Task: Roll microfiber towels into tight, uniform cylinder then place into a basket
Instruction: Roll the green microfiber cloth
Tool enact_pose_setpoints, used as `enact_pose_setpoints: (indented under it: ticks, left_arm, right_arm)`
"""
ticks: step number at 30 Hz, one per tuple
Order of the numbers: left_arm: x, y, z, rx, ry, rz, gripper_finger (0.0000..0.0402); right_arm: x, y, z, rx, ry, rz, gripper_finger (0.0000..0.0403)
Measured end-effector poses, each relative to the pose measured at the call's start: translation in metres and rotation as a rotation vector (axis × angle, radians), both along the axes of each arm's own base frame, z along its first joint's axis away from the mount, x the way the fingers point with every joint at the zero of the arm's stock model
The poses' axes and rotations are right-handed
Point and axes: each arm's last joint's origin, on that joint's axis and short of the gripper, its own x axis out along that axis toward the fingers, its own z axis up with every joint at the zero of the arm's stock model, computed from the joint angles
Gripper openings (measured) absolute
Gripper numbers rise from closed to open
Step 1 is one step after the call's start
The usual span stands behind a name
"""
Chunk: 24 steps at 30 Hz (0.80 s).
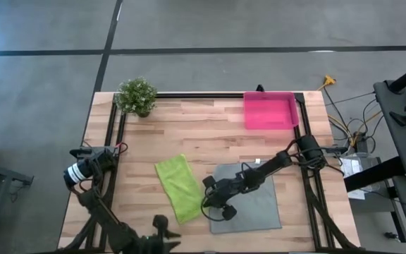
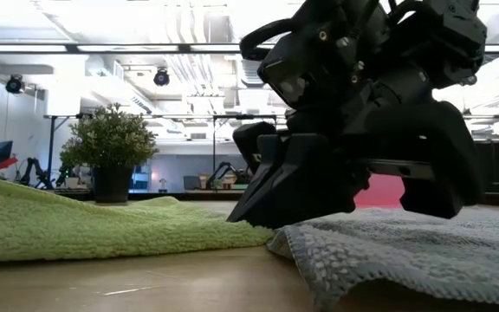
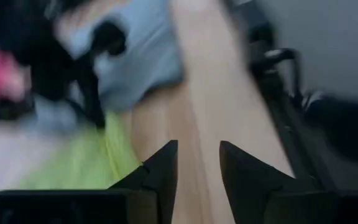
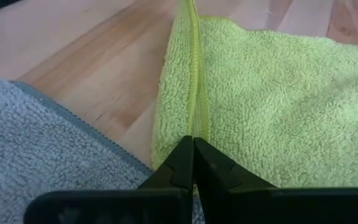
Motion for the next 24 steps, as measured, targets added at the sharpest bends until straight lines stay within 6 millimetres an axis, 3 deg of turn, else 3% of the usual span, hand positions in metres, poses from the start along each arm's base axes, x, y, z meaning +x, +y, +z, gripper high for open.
enact_pose_setpoints:
  ticks: [5, 11, 15, 19, 24]
  left_arm:
    - [0.013, 0.000, 0.011, 0.283, 0.119, -0.130, 0.0095]
    - [0.024, 0.015, -0.022, 0.385, 0.435, -0.301, 0.0095]
    - [0.028, 0.017, -0.031, 0.530, 0.394, -0.266, 0.0095]
    - [0.031, 0.014, -0.022, 0.628, 0.346, -0.283, 0.0095]
    - [0.023, 0.026, -0.026, 0.753, 0.507, -0.353, 0.0108]
  right_arm:
    - [0.002, -0.005, 0.000, 0.052, 0.025, -0.015, 0.0008]
    - [0.002, -0.006, 0.000, 0.064, 0.030, -0.026, 0.0008]
    - [0.002, -0.006, 0.000, 0.066, 0.033, -0.027, 0.0008]
    - [0.002, -0.006, 0.000, 0.074, 0.040, -0.011, 0.0008]
    - [0.002, -0.006, 0.000, 0.071, 0.038, -0.008, 0.0008]
